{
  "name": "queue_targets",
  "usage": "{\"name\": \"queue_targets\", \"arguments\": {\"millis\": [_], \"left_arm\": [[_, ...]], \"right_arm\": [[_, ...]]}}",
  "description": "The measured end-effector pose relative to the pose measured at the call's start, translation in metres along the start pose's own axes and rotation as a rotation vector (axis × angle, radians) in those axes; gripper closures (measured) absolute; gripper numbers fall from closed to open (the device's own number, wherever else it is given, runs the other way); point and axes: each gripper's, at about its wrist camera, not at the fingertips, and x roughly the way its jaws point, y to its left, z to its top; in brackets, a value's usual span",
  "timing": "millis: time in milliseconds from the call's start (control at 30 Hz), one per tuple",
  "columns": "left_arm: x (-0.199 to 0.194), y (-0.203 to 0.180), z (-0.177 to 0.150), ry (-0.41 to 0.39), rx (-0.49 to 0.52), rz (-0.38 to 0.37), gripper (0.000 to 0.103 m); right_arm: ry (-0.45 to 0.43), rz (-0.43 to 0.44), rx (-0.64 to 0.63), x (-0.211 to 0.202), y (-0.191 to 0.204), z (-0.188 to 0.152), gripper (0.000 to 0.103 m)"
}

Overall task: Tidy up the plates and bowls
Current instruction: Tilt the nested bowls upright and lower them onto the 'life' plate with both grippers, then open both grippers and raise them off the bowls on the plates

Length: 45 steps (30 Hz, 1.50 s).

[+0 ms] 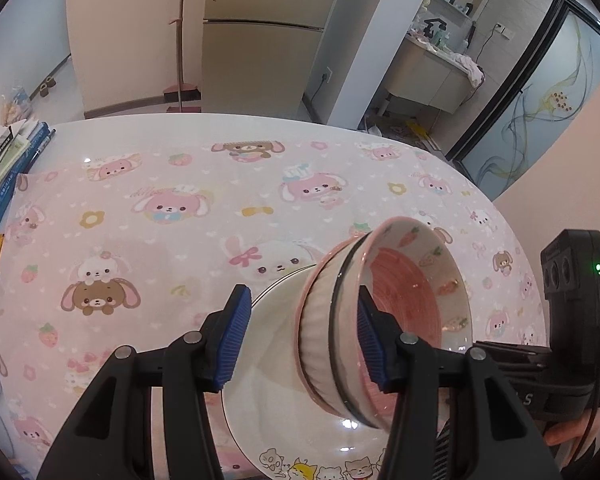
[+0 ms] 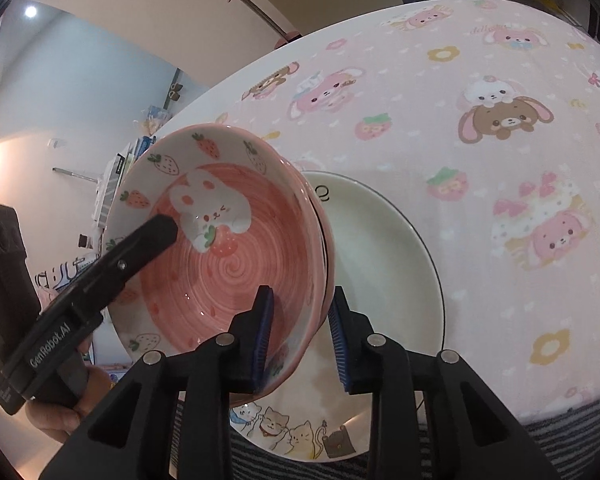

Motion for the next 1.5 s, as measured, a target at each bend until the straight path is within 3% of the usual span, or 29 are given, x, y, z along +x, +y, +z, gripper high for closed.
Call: {"name": "queue_targets", "arguments": {"millis": [133,367,600,833,967,1133,1500], "left_arm": [[0.000,0.001,0.000,0.001,-0.007,-0.008,0.053],[0.003,0.001,-0.003,0.019,-0.001,-0.021,0.053],[0.023,0.005,-0.012,0.088,-0.043,-0.086,0.058],[0.023,0.008,-0.018,0.133,-0.092,-0.140,0.054],[0.014,-0.001,-0.026,0.133,-0.053,-0.116,0.053],[0.003,-0.006,-0.034,0.135,-0.042,-0.125,0.053],[-0.002,-0.007,-0.060,0.126,-0.020,-0.118,0.053]], "right_arm": [[0.025,0.057,0.039,-0.001,-0.001,0.003,0.069],[0.026,0.064,0.069,0.000,-0.004,0.011,0.066],[0.090,0.179,0.157,0.019,-0.020,0.019,0.057],[0.117,0.251,0.235,0.024,-0.029,0.009,0.057],[0.151,0.271,0.249,0.027,-0.027,-0.004,0.057],[0.189,0.266,0.224,0.030,-0.017,-0.018,0.057],[0.114,0.153,0.090,0.021,-0.004,-0.018,0.056]]}}
